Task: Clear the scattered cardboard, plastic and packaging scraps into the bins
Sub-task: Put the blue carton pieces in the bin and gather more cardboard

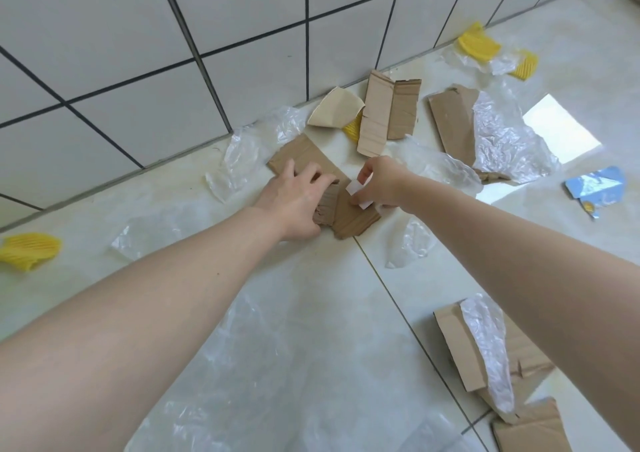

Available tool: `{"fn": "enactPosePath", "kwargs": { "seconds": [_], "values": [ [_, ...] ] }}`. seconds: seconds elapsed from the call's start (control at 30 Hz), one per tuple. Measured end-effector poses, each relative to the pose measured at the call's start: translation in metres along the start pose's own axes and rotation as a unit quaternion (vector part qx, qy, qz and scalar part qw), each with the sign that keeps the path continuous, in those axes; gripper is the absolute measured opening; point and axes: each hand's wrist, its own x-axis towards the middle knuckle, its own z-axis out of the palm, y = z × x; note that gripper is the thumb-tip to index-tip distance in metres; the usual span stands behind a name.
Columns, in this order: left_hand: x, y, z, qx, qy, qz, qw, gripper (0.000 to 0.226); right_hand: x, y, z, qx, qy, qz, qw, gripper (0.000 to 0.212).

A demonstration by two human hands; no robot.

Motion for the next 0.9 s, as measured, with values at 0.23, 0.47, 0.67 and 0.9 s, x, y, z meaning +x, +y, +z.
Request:
{"fn": "enactPosePath", "kwargs": {
  "seconds": [0.23, 0.47, 0.67, 0.9],
  "values": [
    [-0.007, 0.004, 0.004, -0.033, 0.01, -0.011, 0.999, 0.083, -0.003, -0.006, 0.016, -0.049, 0.008, 0.032, 0.998, 0.046],
    [-0.01, 0.001, 0.003, -0.086, 0.033, -0.01, 0.996, 0.09, -0.001, -0.007, 0.01, 0.045, -0.038, 0.058, 0.997, 0.046],
    [-0.001, -0.008, -0.018, -0.257, 0.124, -0.086, 0.955, 0.08, -0.005, 0.009, -0.014, 0.215, -0.066, 0.023, 0.974, 0.028],
    [0.042, -0.011, -0.058, -0.369, 0.243, -0.186, 0.878, 0.055, -0.001, 0.03, -0.05, 0.422, 0.023, -0.006, 0.906, 0.021]
  ]
}}
